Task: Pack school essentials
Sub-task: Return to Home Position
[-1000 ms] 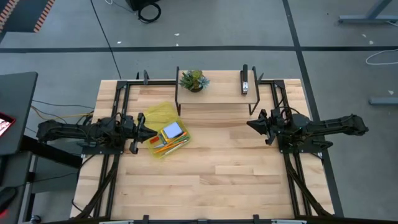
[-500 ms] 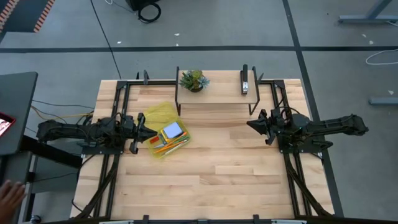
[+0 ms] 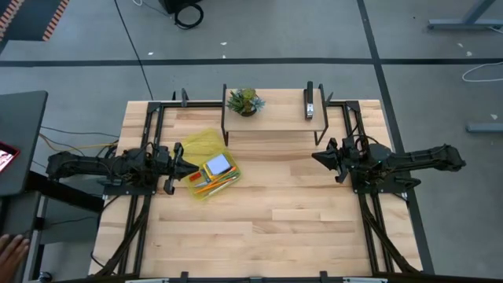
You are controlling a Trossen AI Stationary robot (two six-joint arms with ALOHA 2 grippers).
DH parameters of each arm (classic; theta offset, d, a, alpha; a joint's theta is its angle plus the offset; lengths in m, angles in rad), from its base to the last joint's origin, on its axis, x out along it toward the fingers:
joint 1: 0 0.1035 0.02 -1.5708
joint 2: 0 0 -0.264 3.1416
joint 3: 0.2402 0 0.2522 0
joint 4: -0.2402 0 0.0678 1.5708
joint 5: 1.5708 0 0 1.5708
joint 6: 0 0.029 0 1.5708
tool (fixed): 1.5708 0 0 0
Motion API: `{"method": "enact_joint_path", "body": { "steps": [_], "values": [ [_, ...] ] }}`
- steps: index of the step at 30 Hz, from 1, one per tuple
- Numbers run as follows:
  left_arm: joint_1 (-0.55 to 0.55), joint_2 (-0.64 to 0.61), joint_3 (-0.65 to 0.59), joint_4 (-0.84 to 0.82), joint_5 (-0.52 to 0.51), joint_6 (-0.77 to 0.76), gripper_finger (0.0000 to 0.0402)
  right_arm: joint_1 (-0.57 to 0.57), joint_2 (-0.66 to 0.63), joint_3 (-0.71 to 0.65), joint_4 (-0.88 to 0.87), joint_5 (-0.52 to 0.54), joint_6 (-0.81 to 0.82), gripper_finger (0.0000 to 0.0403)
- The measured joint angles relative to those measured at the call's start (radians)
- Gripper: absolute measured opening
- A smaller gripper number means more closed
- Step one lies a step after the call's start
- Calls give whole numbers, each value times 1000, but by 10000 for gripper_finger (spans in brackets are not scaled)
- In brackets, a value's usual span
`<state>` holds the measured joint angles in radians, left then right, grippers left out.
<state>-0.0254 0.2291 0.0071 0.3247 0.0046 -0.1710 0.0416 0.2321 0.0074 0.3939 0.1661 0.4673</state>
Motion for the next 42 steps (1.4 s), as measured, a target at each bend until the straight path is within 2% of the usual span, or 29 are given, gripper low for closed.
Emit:
{"method": "enact_joint_path", "body": {
  "steps": [28, 42],
  "values": [
    [0, 0, 0, 0, 0, 0, 40, 0, 0, 0, 0, 0, 0, 10],
    [0, 0, 0, 0, 0, 0, 28, 0, 0, 0, 0, 0, 0, 10]
  ]
}}
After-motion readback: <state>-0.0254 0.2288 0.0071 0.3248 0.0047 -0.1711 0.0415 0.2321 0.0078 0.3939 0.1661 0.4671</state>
